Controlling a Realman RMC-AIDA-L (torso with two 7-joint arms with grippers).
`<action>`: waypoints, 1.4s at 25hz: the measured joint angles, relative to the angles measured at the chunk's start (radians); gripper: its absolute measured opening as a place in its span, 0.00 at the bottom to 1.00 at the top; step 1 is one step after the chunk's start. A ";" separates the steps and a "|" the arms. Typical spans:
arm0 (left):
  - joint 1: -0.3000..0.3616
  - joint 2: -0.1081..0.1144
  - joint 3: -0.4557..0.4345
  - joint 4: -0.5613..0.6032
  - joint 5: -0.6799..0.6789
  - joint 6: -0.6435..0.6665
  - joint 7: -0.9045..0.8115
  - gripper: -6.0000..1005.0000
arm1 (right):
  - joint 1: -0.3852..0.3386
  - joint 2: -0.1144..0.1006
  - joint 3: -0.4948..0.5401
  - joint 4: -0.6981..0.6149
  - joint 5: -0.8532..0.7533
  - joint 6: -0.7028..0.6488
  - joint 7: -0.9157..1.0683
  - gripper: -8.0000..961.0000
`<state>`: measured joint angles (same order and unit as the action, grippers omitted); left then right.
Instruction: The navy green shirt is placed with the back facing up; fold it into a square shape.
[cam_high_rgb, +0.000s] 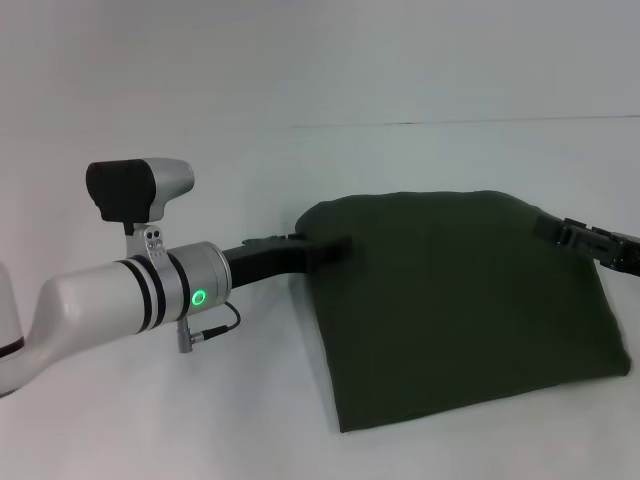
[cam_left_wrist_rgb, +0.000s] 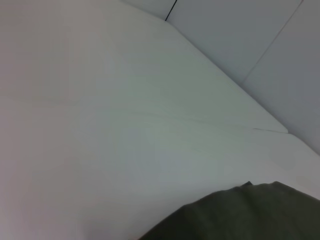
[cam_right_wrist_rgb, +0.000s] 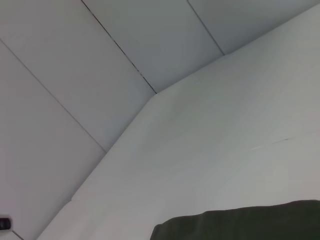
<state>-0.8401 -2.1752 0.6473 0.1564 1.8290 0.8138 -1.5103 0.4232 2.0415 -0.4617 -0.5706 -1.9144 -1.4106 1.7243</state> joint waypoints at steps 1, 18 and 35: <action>0.000 0.000 0.000 0.001 -0.002 -0.003 0.009 0.87 | 0.000 0.000 0.000 0.000 0.000 0.000 0.000 0.89; -0.018 0.000 0.028 0.003 -0.004 -0.039 0.038 0.30 | 0.000 0.002 0.000 0.000 0.002 0.003 0.003 0.89; -0.017 0.004 0.027 0.019 -0.004 -0.031 0.030 0.01 | 0.000 0.002 0.003 0.000 0.002 0.007 0.002 0.89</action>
<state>-0.8571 -2.1716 0.6742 0.1751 1.8254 0.7826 -1.4800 0.4233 2.0430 -0.4586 -0.5706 -1.9127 -1.4038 1.7263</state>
